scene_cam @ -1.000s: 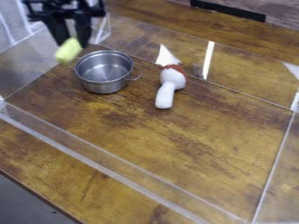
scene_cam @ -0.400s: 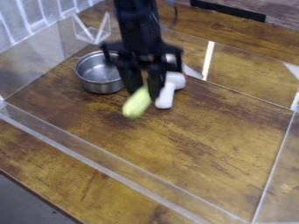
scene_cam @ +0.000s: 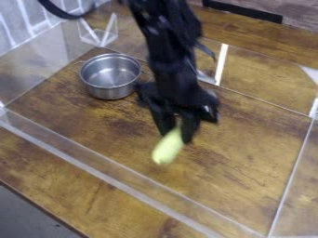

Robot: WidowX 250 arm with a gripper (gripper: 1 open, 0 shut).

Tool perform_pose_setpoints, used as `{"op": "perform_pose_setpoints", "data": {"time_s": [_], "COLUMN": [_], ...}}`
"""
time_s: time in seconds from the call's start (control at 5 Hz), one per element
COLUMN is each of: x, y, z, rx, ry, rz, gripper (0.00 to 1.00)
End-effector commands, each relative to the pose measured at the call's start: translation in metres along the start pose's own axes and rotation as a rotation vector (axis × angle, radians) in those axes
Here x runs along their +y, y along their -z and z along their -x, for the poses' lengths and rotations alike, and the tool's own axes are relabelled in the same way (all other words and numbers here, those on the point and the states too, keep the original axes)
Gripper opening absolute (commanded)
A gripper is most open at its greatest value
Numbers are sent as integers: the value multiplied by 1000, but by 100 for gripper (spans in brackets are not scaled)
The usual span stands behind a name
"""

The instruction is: Move the green spoon to the right

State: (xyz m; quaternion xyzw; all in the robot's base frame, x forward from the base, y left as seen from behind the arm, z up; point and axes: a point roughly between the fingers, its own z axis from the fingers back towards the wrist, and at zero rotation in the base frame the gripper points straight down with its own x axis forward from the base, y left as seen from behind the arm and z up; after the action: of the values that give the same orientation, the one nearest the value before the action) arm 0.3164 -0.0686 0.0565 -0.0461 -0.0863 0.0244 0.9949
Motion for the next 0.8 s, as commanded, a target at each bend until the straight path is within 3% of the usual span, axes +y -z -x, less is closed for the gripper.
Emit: {"op": "perform_pose_setpoints", "data": {"time_s": [0.0,0.4,0.6], "x": [-24,4,14], "y": [-2,-17,-25], "z": [-23,-55,-64], "rx": [-89,-85,-77], "ry": [73,136,165], "rz": [24,38,48], "gripper": [0,0,0]}}
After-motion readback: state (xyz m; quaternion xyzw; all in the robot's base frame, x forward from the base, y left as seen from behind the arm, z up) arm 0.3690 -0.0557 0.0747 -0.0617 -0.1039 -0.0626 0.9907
